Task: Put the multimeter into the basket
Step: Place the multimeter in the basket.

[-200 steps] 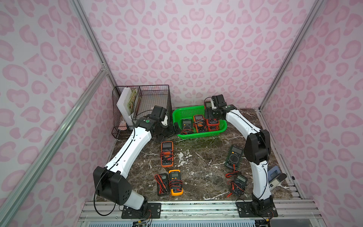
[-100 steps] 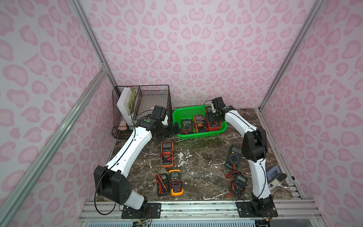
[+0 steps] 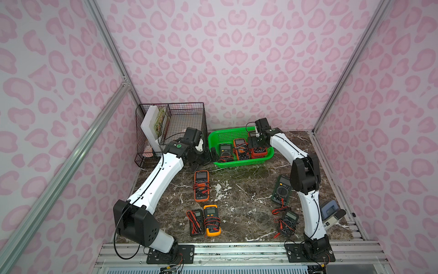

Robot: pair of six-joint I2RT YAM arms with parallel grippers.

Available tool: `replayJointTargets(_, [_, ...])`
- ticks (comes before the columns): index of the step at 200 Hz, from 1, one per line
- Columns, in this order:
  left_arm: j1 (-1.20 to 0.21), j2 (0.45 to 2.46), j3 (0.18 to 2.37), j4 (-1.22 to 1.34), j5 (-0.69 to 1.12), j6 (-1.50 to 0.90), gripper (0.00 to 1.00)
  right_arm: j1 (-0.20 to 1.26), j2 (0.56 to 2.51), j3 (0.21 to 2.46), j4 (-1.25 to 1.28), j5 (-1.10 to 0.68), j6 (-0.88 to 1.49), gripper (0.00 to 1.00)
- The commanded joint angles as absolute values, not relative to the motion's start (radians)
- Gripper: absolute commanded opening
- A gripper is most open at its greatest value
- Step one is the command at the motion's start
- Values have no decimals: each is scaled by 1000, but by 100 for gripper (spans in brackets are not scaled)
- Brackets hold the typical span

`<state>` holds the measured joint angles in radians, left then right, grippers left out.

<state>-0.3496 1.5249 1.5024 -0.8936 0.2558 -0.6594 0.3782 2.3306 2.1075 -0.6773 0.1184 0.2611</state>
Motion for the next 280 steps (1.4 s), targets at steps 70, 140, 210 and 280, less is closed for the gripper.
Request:
replayJointTargets(70, [-354, 1526, 1506, -884, 267, -664, 99, 374, 2295, 2168, -695, 117, 284, 99])
replayJointTargets(140, [-358, 1522, 1503, -882, 269, -663, 98, 368, 2344, 2206, -735, 104, 283, 99])
replayJointTargets(210, [-359, 1516, 1497, -887, 270, -659, 99, 366, 2319, 2203, -721, 122, 285, 99])
replayJointTargets(280, [-362, 1528, 1503, -877, 275, -666, 99, 364, 2328, 2194, -743, 97, 277, 99])
